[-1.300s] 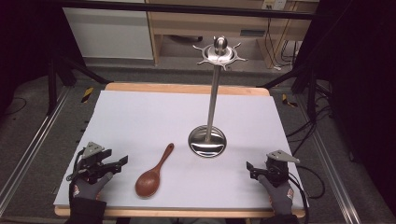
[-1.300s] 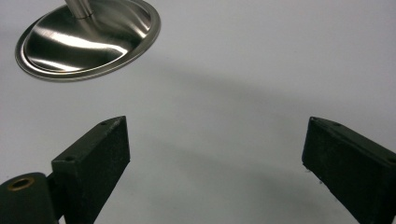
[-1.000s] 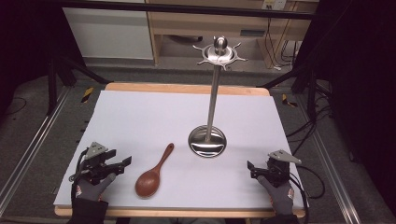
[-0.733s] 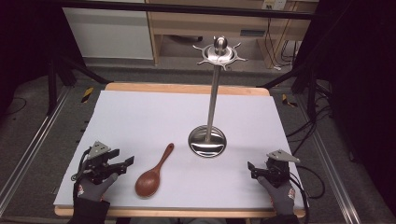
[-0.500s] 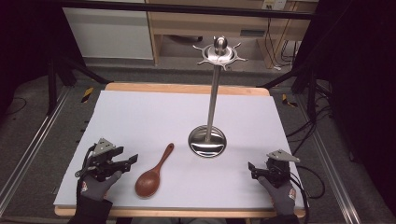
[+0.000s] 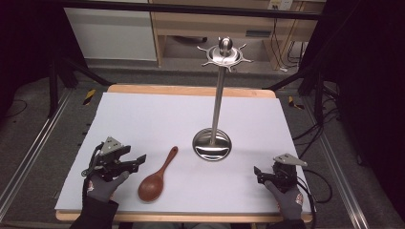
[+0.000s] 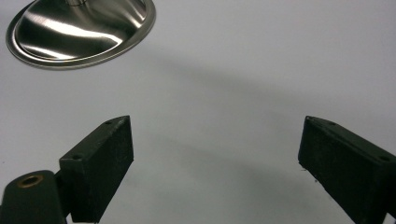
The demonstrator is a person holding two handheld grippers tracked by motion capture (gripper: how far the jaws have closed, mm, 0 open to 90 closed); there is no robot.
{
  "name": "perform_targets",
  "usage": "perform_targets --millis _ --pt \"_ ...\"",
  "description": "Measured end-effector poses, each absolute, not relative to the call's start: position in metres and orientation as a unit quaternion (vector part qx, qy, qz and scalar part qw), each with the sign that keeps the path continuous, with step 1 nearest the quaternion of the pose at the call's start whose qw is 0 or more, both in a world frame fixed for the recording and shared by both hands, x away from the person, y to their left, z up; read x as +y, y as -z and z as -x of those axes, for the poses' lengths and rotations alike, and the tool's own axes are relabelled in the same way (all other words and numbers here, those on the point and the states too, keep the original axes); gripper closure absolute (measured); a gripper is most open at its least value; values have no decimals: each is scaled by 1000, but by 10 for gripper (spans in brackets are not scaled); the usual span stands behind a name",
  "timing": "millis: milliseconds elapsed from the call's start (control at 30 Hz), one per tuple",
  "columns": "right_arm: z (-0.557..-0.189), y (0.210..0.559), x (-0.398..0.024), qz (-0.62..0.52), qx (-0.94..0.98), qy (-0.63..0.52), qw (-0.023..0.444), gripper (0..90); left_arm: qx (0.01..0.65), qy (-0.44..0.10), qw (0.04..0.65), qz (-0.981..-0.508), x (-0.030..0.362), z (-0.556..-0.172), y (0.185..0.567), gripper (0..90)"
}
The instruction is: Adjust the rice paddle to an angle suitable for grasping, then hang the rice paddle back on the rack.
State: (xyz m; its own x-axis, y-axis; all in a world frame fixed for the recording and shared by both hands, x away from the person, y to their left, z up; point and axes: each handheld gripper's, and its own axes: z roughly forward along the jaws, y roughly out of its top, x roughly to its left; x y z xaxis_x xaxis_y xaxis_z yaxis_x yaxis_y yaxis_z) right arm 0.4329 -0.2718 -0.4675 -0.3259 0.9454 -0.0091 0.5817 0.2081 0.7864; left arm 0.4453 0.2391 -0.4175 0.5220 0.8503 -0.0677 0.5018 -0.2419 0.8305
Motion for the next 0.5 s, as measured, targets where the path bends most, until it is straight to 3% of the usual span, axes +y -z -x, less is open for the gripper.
perform_targets --millis 500 --pt "-432 468 -270 -521 734 -356 252 102 431 -196 418 -775 222 -452 411 261"
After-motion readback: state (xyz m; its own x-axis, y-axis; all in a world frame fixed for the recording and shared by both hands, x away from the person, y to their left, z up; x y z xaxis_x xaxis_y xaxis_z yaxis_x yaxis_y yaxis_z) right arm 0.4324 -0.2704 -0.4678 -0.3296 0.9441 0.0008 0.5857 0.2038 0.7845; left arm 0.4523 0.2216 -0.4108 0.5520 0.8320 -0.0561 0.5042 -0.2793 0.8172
